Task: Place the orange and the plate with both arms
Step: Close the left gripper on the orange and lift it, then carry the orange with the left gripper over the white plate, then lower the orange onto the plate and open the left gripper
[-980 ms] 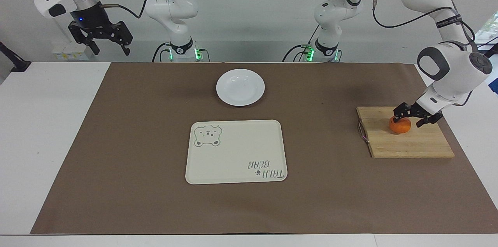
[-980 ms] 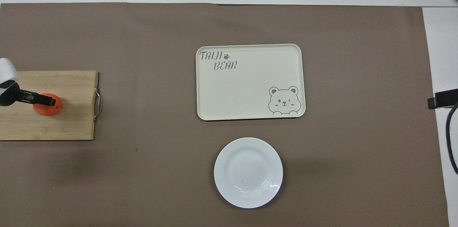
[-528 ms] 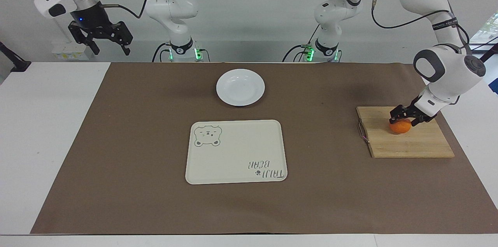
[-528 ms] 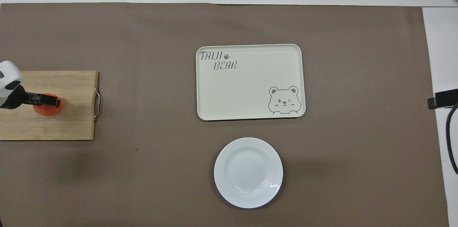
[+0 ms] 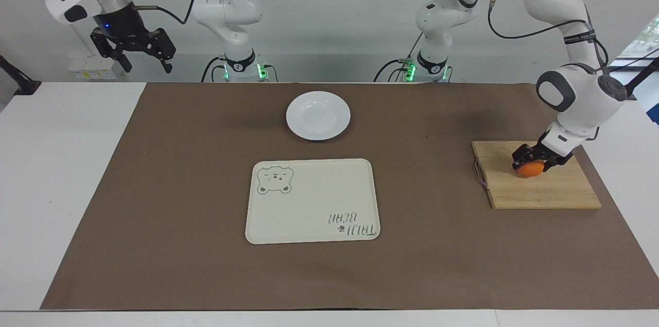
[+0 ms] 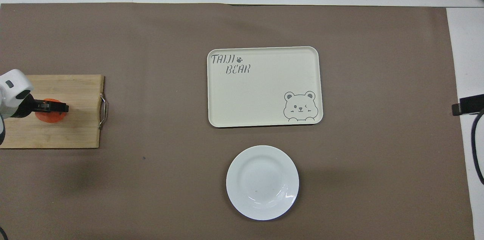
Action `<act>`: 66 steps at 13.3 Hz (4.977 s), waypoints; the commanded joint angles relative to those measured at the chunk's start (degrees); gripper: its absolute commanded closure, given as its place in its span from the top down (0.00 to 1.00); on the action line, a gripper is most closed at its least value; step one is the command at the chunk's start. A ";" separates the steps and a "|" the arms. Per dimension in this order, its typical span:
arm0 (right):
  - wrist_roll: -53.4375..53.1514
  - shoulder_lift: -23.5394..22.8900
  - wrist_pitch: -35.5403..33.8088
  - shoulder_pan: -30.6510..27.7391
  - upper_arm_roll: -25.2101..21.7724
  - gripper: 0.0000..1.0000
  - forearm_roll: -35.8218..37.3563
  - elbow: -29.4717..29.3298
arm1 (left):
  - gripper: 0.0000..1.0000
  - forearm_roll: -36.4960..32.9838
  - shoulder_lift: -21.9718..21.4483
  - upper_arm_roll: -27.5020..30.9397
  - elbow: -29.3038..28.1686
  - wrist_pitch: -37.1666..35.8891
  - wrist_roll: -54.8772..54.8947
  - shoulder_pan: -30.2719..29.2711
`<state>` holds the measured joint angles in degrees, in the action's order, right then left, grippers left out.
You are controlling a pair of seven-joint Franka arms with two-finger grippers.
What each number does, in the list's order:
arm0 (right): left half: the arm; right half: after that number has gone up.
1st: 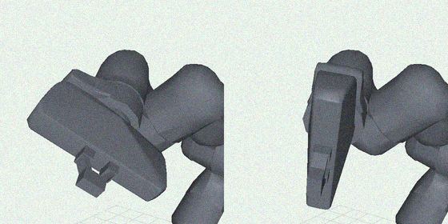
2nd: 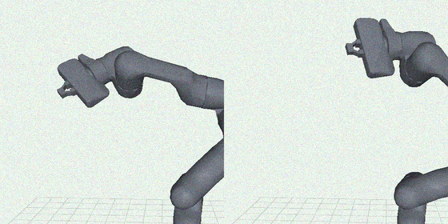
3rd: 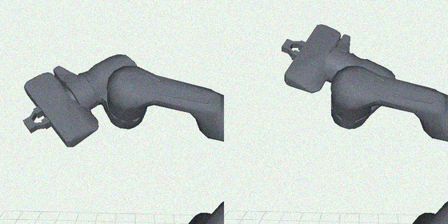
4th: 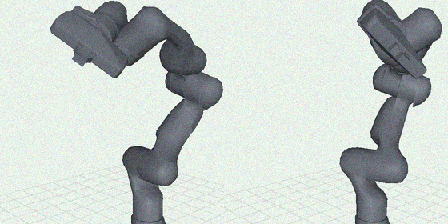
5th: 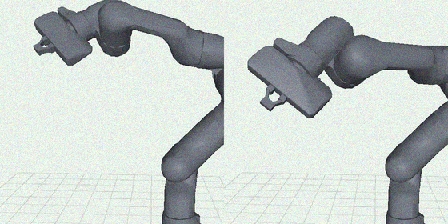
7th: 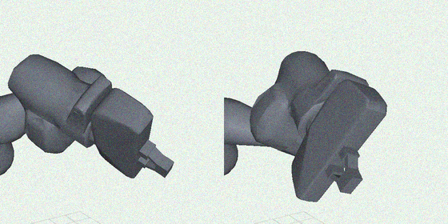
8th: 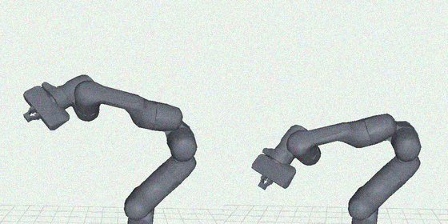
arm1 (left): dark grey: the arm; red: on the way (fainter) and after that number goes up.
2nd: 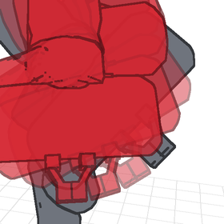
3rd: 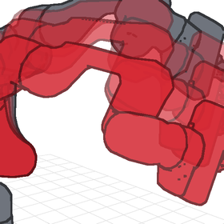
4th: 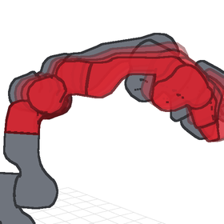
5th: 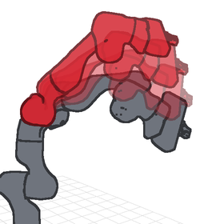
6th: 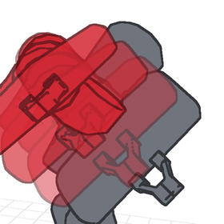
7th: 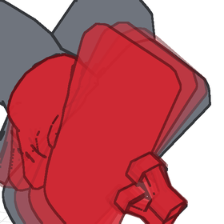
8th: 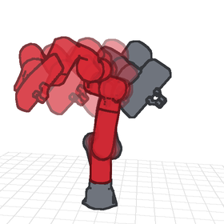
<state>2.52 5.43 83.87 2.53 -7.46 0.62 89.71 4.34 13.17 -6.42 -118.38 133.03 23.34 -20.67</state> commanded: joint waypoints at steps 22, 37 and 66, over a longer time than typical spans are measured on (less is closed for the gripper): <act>-0.85 -0.15 -1.08 -0.59 0.34 1.00 0.61 -0.77 | 0.00 -6.89 -14.83 -0.43 17.31 -37.48 -26.15 20.93; -0.76 0.02 -1.08 -0.51 0.16 1.00 0.61 -0.33 | 0.00 1.80 -24.25 -1.14 8.17 -37.60 -42.33 45.35; -0.50 1.51 -0.99 -1.30 -0.37 1.00 -3.42 1.78 | 1.00 1.37 -8.32 -0.35 -3.98 -1.77 -49.80 68.15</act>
<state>2.52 5.53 83.31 2.20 -8.03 -0.39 90.03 6.08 8.95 -7.02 -123.34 137.66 -26.82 49.94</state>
